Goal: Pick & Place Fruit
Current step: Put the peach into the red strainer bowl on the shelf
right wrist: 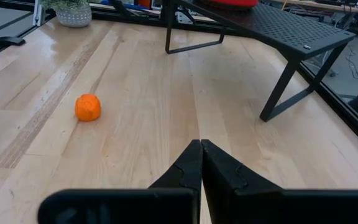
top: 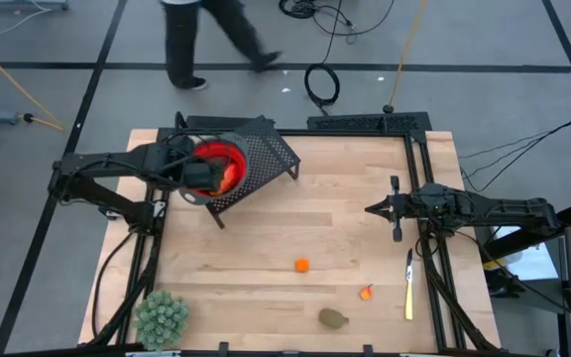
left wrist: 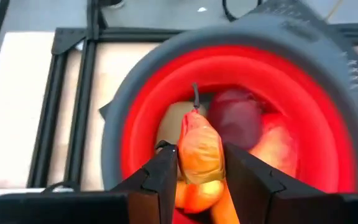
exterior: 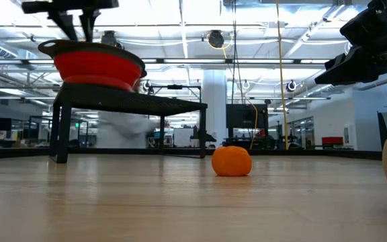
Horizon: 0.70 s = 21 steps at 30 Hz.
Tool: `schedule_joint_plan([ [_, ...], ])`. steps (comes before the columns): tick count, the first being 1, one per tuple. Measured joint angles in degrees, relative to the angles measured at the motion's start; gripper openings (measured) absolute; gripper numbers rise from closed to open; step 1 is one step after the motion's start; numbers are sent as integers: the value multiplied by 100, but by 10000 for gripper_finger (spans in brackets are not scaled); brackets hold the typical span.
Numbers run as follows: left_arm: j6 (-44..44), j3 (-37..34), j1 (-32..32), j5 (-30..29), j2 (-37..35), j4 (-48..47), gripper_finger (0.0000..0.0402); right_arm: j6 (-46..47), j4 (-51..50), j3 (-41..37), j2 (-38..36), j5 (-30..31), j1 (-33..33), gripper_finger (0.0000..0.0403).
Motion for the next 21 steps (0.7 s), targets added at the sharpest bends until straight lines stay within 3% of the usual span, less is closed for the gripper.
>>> schedule_joint_plan([
  [11,-270,-897,-7,482,-468,758,124,-2,0,0,0,0,0,0],
  [21,-172,-1052,37,625,-422,768,124,-2,2,0,0,0,0,0],
])
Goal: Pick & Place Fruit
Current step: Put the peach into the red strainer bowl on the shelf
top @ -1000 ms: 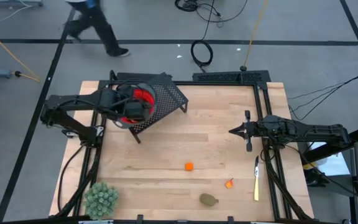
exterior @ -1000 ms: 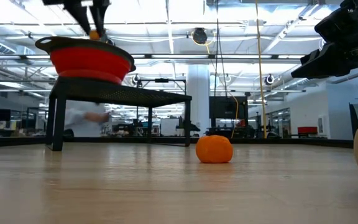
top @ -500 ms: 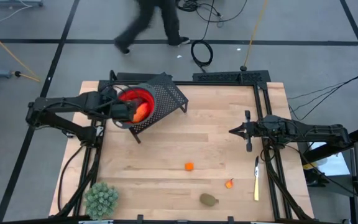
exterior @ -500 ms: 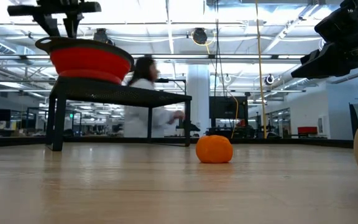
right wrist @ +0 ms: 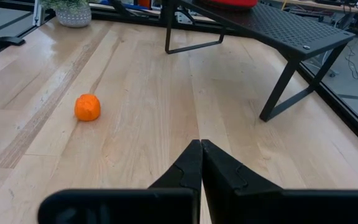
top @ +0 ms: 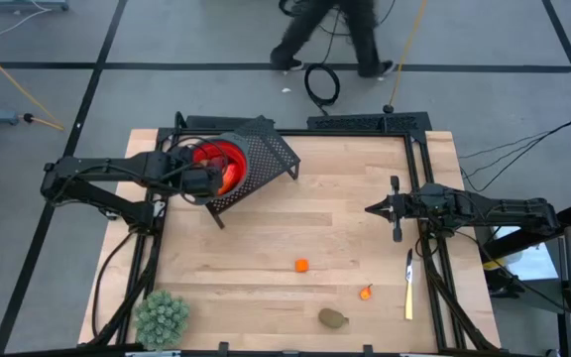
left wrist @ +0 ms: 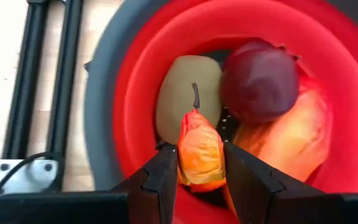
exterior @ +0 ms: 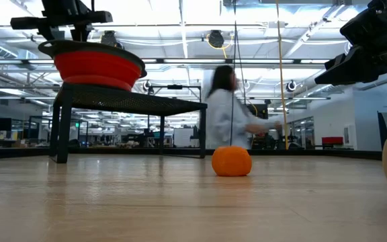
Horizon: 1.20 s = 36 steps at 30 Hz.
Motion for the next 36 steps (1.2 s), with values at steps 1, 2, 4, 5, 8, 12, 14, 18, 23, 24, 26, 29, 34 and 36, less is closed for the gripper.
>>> schedule_joint_plan([
  [1,4,0,2,18,0,6,124,0,0,0,0,0,0,0],
  [2,6,0,2,31,0,21,124,1,0,0,0,0,0,0],
  [4,6,0,2,54,0,12,124,0,0,0,0,0,0,0],
  [5,9,0,1,56,0,10,124,0,0,0,0,0,0,0],
  [8,144,0,2,56,2,13,124,0,0,0,0,0,0,0],
  [12,241,0,0,32,2,11,124,0,0,0,0,0,0,0],
  [14,268,0,2,25,2,11,124,0,0,0,0,0,0,0],
  [18,358,0,1,11,4,11,124,0,2,0,0,0,0,0],
  [23,358,0,1,10,7,11,125,1,2,0,0,0,0,0],
  [24,358,0,2,8,7,11,125,1,2,0,0,0,0,0],
  [26,360,0,2,8,7,9,125,1,2,0,0,0,0,0],
  [29,353,0,2,16,7,11,125,0,2,0,0,0,0,0],
  [34,347,0,2,46,7,10,157,0,2,0,0,0,0,0],
  [36,343,0,2,33,7,9,181,2,2,0,0,0,0,0],
])
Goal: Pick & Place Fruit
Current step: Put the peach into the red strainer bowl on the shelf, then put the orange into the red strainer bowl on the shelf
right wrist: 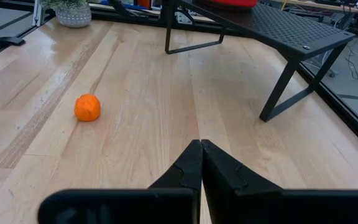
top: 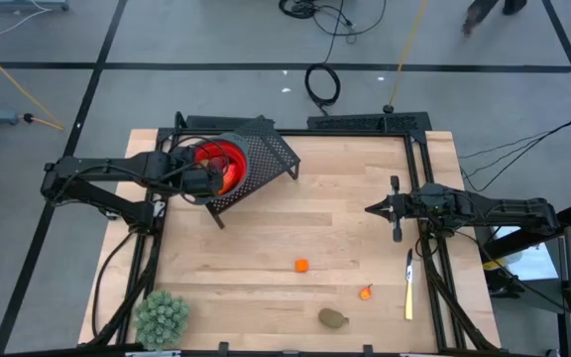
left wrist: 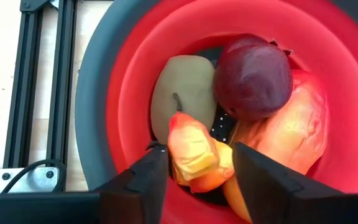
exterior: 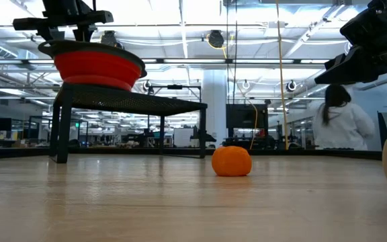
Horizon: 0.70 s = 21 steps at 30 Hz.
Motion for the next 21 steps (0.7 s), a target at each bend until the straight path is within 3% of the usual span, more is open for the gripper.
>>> schedule_joint_plan([
  [6,46,10,14,-88,-20,-10,240,-2,0,0,0,0,0,0],
  [13,68,694,-39,-147,-234,59,265,0,32,0,0,-2,0,0],
  [16,380,1010,-234,-302,-236,597,264,0,35,0,0,-2,0,0],
  [21,1232,1093,-694,-579,-225,2328,243,-1,31,0,0,-4,0,0],
])
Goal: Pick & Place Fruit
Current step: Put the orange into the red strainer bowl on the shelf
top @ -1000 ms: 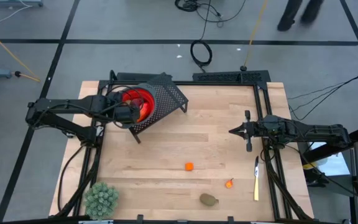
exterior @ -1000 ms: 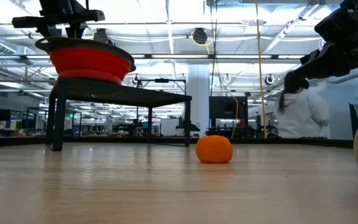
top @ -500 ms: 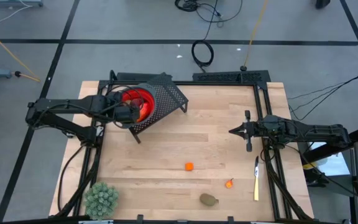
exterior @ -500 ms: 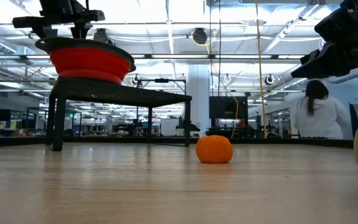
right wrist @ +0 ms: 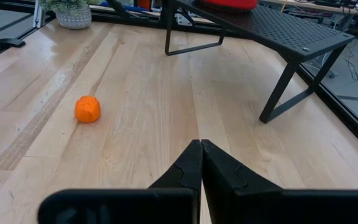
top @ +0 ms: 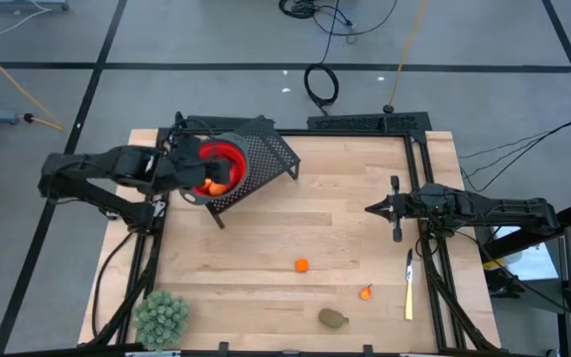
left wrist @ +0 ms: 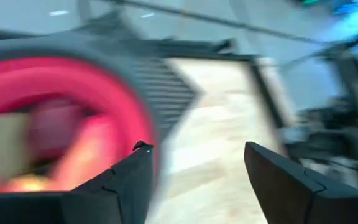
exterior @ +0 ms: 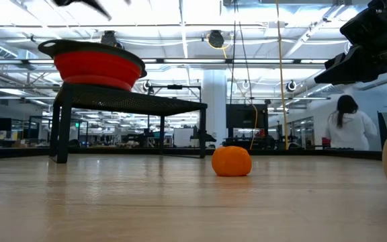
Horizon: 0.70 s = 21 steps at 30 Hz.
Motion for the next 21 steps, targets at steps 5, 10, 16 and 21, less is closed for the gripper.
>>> schedule_joint_plan([
  [5,861,5,-491,-203,264,1537,211,0,-7,0,0,-13,0,0],
  [10,1566,7,-918,-218,756,2570,172,0,-4,0,-2,-16,0,0],
  [16,1803,7,-1336,-187,1476,3309,127,0,-7,0,-2,-17,0,0],
  [21,1762,4,-1642,-5,2106,4138,97,-1,-9,0,-2,-20,0,0],
])
